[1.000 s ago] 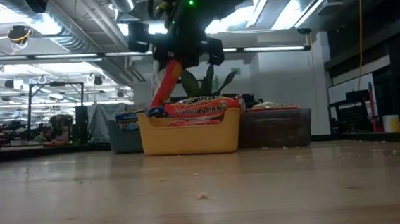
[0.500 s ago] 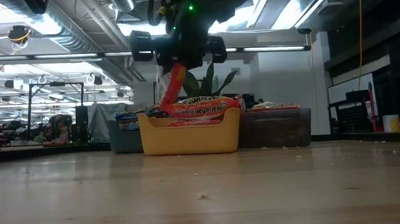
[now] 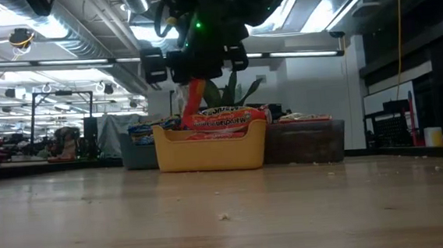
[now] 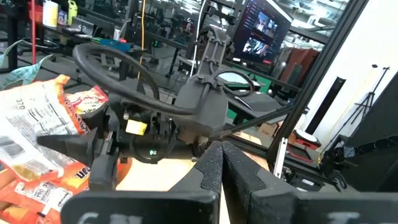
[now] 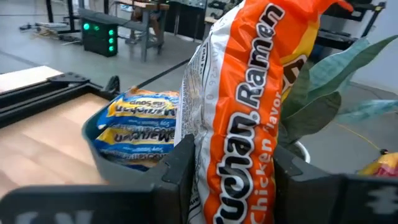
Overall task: Sort Maruchan noodles
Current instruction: Put the orange noodle pack into the yellow bin
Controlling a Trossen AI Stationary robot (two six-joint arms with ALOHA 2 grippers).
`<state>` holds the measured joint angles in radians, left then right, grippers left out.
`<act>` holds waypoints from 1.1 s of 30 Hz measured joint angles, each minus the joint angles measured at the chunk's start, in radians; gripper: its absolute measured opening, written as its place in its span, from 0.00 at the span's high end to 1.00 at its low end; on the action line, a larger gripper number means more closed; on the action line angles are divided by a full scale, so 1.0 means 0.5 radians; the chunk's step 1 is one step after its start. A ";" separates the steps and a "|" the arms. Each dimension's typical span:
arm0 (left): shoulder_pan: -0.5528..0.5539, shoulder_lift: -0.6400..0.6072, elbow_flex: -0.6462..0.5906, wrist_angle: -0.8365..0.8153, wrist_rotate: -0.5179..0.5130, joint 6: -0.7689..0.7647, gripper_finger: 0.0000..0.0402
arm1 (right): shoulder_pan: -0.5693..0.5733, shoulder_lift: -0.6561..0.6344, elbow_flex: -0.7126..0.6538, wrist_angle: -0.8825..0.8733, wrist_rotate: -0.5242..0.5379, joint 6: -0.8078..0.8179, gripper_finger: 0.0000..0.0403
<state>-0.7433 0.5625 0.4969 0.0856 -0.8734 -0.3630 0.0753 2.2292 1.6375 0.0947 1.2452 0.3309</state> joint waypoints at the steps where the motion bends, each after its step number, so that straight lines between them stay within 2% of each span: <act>1: 0.000 0.000 0.000 0.000 0.000 0.000 1.00 | -0.005 0.000 0.000 0.018 0.004 -0.017 0.73; 6: 0.000 0.000 0.000 -0.008 0.000 0.000 1.00 | -0.024 0.001 0.000 0.102 -0.085 -0.053 0.73; 18: 0.000 0.000 0.000 -0.058 -0.001 -0.002 1.00 | -0.078 0.118 0.000 0.275 0.001 -0.150 0.73; 23: 0.000 0.000 0.000 -0.067 -0.001 -0.002 1.00 | -0.098 0.119 0.000 0.280 -0.118 -0.149 0.73; 27: 0.000 0.000 0.000 -0.068 -0.001 -0.002 1.00 | -0.122 0.120 0.000 0.240 -0.136 -0.150 0.73; 33: 0.000 0.000 0.000 -0.069 -0.001 -0.003 1.00 | -0.170 0.120 0.000 0.158 -0.431 -0.153 0.72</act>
<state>-0.7433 0.5626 0.4969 0.0513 -0.8738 -0.3646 -0.0098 2.2890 1.6375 0.1737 1.0299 0.2543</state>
